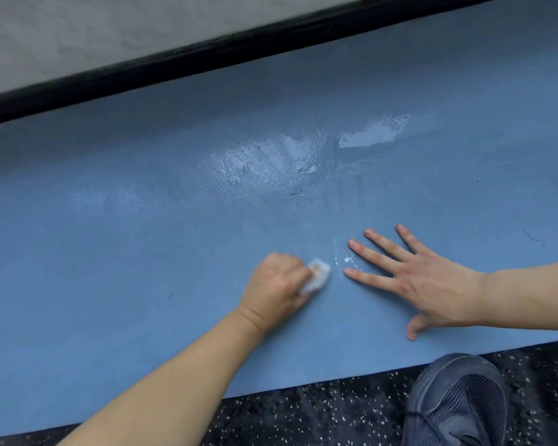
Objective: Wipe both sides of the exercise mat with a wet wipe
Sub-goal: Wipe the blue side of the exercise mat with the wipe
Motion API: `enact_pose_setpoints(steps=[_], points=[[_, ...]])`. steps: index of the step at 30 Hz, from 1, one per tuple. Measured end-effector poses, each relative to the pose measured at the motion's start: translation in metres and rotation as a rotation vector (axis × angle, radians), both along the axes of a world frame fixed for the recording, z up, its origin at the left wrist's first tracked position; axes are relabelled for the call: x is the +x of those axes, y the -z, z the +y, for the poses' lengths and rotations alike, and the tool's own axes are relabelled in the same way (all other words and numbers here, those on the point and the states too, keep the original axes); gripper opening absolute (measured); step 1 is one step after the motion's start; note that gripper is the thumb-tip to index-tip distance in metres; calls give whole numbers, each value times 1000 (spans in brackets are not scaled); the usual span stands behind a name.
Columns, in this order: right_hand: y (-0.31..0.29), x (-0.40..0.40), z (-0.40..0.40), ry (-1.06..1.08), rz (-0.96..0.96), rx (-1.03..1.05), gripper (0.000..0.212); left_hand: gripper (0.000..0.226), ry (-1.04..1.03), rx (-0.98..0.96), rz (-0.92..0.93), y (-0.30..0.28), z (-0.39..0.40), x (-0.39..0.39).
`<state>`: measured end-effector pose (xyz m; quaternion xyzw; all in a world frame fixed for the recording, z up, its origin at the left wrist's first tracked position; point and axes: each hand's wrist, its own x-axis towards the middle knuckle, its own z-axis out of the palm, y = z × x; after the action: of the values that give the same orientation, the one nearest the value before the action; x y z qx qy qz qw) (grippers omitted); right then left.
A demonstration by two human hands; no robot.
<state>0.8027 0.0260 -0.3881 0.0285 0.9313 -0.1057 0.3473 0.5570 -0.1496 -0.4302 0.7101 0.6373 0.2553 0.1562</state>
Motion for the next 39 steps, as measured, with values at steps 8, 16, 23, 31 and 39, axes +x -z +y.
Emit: enact_pose_setpoints(steps=[8,16,23,31,39], points=[[7,2,5,-63,129,25,164,3,544,0,92,-2,18,20],[3,4,9,-3,154,11,164,13,413,-5,57,-1,52,-1],[0,-62,66,185,210,95,153,19,-84,11,35,-3,100,-60],[2,-122,120,304,84,157,165,16,-249,-3,101,-7,146,-113],[3,-127,120,329,56,163,167,19,229,-4,219,-4,172,-123]])
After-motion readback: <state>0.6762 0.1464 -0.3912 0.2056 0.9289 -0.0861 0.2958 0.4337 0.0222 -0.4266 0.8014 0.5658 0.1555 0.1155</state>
